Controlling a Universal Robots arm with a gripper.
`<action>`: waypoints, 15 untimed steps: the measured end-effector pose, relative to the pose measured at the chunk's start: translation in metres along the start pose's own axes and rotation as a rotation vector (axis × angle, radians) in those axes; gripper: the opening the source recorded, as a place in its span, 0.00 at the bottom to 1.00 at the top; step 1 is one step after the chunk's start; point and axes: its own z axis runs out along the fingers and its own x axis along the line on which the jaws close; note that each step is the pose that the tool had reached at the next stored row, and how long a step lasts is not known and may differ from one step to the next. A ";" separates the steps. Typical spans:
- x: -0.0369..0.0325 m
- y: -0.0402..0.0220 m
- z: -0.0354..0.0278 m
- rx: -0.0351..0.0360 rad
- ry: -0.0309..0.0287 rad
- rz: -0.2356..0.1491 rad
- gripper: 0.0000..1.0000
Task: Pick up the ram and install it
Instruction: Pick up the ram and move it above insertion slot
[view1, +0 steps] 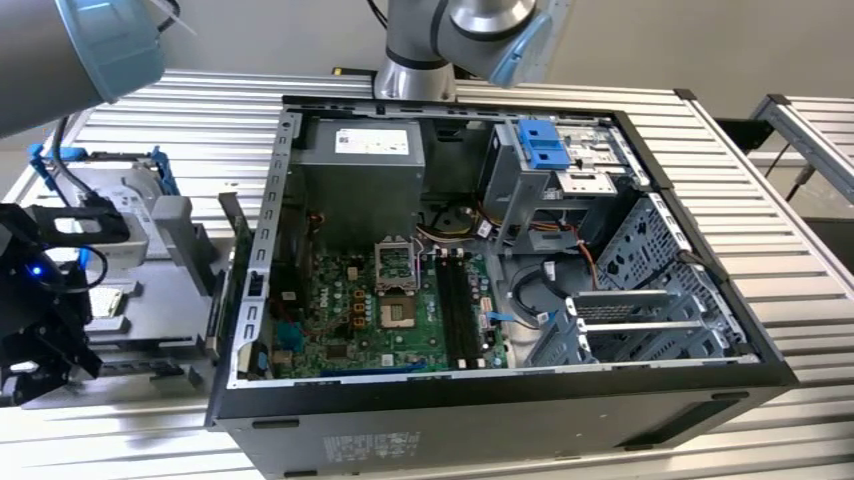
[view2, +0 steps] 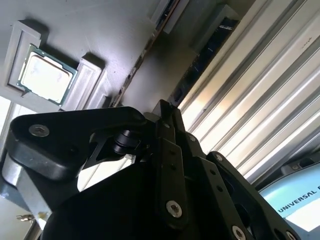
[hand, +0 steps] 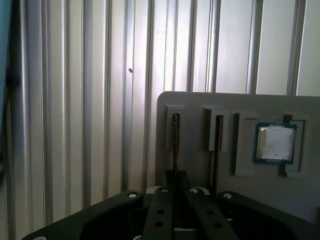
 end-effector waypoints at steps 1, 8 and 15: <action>0.0000 0.0000 -0.0023 -0.0001 0.0001 0.000 0.00; 0.0001 0.0010 -0.0116 0.0030 0.0001 0.000 0.00; 0.0002 0.0015 -0.0186 0.0037 0.0001 0.000 0.00</action>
